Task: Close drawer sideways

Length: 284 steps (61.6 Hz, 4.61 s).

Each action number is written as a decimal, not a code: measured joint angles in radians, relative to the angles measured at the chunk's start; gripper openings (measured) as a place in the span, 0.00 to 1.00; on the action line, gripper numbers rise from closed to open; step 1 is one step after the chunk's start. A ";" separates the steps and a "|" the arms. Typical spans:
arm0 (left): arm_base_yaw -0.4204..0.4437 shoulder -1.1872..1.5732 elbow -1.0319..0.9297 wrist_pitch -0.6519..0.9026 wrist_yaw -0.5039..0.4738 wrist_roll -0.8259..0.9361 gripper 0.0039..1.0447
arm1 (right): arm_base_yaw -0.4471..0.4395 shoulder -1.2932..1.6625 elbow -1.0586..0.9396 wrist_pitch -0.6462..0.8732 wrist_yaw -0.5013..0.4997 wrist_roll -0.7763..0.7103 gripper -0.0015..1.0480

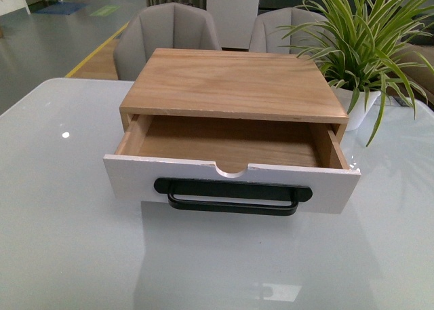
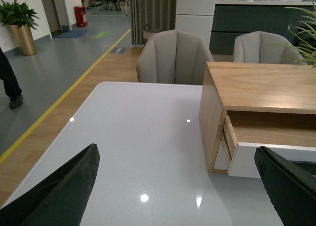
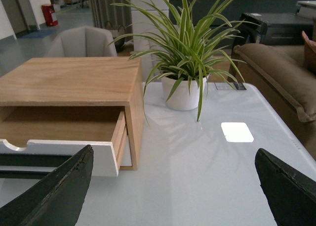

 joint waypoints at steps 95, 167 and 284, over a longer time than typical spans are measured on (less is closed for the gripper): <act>-0.336 1.220 0.238 0.601 0.309 0.251 0.92 | 0.230 1.439 0.307 0.640 -0.137 -0.797 0.91; -0.420 1.699 0.438 0.715 0.555 0.599 0.92 | 0.381 1.812 0.505 0.672 -0.257 -0.956 0.91; -0.402 1.978 0.745 0.574 0.570 0.650 0.92 | 0.393 1.907 0.594 0.657 -0.288 -0.956 0.91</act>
